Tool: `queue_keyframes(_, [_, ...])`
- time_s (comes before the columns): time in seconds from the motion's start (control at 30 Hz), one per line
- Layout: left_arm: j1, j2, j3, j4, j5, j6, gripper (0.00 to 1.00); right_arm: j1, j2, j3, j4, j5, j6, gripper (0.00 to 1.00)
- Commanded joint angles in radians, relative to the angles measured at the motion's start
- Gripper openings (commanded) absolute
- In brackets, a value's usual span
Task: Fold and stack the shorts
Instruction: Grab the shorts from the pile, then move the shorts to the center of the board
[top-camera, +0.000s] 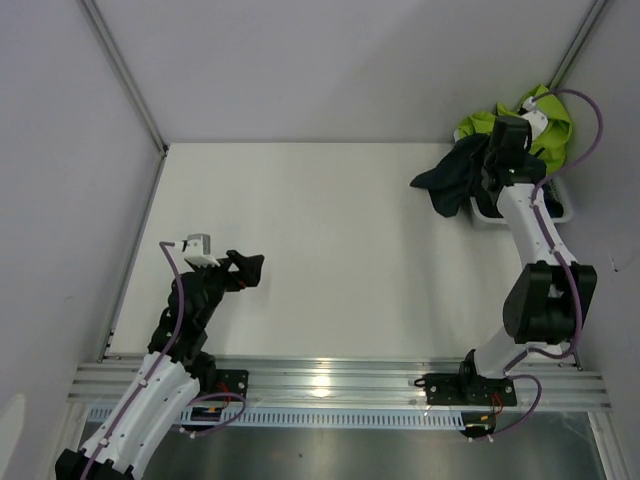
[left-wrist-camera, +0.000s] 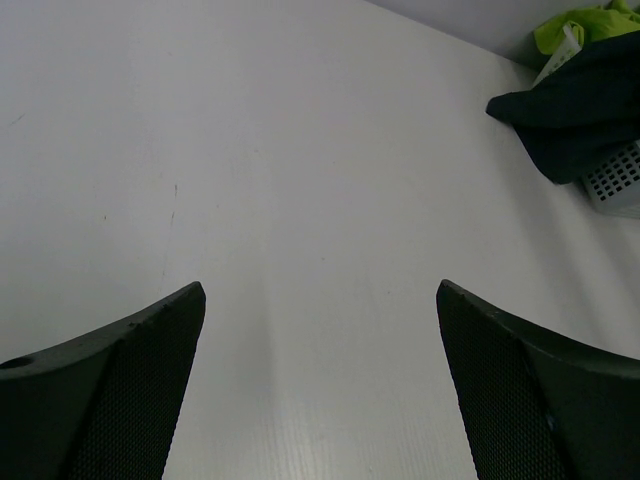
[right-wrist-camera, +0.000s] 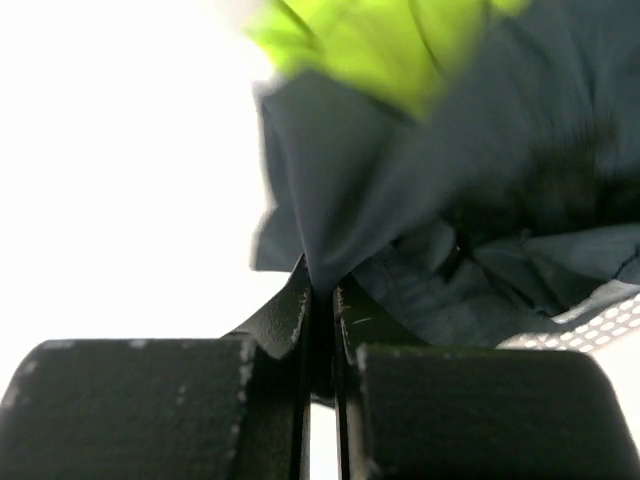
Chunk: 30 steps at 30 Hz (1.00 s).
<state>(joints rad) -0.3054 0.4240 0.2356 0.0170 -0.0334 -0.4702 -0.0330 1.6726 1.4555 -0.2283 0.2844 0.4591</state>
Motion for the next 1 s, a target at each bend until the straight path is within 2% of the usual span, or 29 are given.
queue_keyframes(0.0, [0.000,0.036,0.001,0.047,0.026,0.010,0.98,0.039,-0.181,0.083,0.024,-0.020,-0.071,0.00])
queue_keyframes(0.17, [0.000,0.036,0.004,0.038,0.021,0.007,0.98,0.126,-0.315,0.153,-0.023,-0.171,-0.073,0.00])
queue_keyframes(0.3, [0.000,0.022,0.007,0.026,0.009,0.005,0.98,0.211,-0.378,0.250,-0.071,-0.400,-0.038,0.00])
queue_keyframes(0.4, [0.000,0.013,0.007,0.024,0.001,0.001,0.98,0.264,-0.457,0.171,0.065,-0.525,0.057,0.00])
queue_keyframes(0.43, [0.000,0.012,0.007,0.023,-0.002,-0.001,0.98,0.280,-0.476,0.108,0.099,-0.551,0.135,0.00])
queue_keyframes(0.5, [0.000,0.009,0.010,0.020,-0.006,-0.002,0.98,0.330,-0.501,0.079,0.144,-0.582,0.182,0.00])
queue_keyframes(0.67, [0.000,-0.007,0.008,0.008,-0.023,-0.005,0.98,0.491,-0.473,0.077,0.113,-0.617,0.193,0.00])
queue_keyframes(0.9, [0.000,-0.033,0.004,0.004,-0.023,-0.005,0.98,0.489,-0.354,0.037,0.063,-0.596,0.204,0.00])
queue_keyframes(0.93, [0.000,-0.031,0.004,0.004,-0.023,-0.005,0.98,0.479,-0.335,0.034,0.050,-0.591,0.211,0.09])
queue_keyframes(0.97, [0.000,-0.030,0.007,0.003,-0.023,-0.004,0.98,0.457,-0.318,0.029,0.032,-0.590,0.211,0.25])
